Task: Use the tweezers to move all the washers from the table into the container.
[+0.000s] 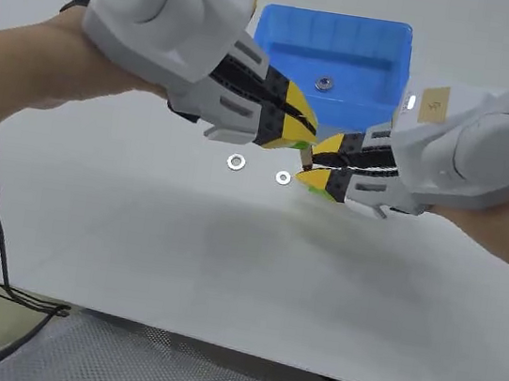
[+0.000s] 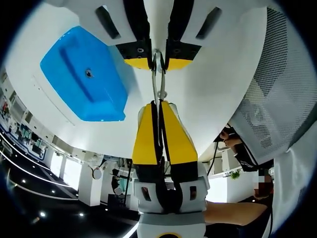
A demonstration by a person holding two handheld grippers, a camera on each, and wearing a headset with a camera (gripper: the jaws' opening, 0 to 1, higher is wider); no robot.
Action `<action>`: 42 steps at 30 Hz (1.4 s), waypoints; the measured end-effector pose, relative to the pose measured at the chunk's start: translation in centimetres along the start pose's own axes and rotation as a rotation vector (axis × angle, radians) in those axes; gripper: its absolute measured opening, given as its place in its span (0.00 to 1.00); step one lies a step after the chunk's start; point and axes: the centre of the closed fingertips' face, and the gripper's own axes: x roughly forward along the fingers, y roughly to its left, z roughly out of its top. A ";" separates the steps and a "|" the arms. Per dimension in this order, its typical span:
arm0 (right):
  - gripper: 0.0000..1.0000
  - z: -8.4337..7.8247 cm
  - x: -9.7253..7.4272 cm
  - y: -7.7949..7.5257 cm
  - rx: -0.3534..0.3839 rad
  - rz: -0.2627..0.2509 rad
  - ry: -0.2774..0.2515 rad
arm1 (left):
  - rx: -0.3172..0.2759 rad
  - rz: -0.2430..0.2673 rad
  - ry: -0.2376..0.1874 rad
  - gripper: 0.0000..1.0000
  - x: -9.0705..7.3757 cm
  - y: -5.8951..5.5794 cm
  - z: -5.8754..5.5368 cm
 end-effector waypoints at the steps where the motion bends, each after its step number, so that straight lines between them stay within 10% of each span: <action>1: 0.11 0.0 0.0 0.0 0.000 0.000 0.000 | 0.000 -0.001 0.000 0.06 0.0 0.0 0.0; 42: 0.10 0.2 -0.6 0.4 0.020 0.028 -0.006 | 0.001 -0.018 0.019 0.06 0.5 -0.4 0.2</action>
